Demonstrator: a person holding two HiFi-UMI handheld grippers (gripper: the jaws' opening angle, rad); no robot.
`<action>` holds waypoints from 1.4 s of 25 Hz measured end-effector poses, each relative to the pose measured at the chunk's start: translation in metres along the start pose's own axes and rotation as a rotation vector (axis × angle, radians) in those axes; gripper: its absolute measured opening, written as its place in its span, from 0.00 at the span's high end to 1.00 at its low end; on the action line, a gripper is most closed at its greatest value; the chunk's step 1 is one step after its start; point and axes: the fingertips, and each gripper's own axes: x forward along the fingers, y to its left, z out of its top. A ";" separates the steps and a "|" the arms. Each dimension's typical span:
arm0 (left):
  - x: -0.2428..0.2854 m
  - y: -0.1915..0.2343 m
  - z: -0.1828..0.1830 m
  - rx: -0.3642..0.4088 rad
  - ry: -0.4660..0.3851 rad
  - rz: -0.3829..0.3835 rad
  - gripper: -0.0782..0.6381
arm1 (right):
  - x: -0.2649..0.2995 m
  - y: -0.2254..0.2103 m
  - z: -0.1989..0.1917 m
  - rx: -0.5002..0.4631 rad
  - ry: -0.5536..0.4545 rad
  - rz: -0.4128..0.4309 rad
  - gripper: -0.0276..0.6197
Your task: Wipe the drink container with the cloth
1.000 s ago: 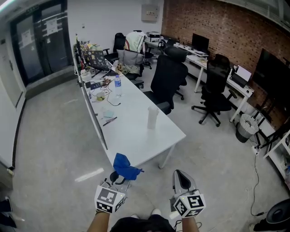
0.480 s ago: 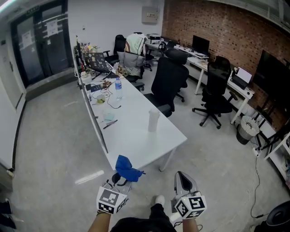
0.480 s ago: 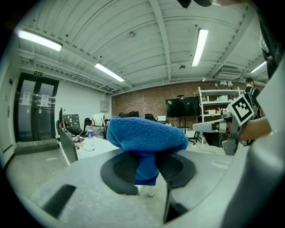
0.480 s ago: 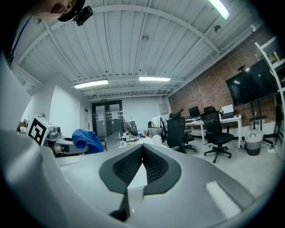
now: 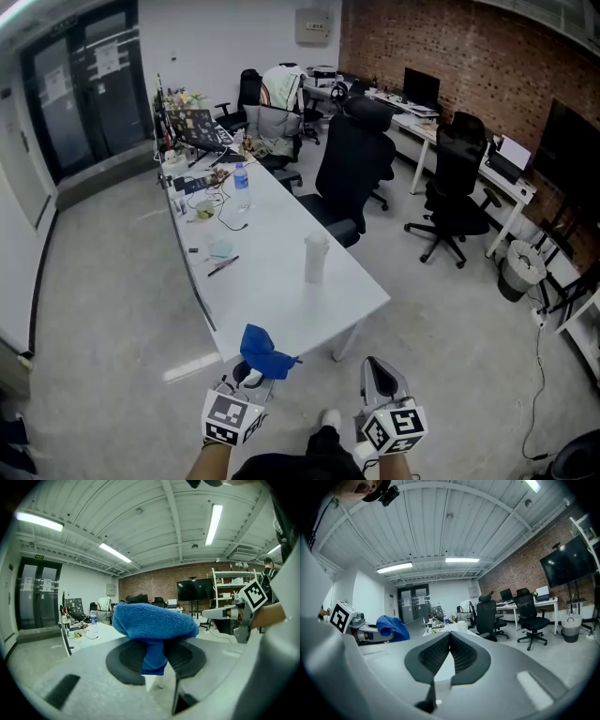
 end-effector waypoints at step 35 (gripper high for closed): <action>0.229 0.050 0.027 -0.060 0.065 0.153 0.74 | 0.195 -0.172 0.027 0.024 0.065 0.160 0.93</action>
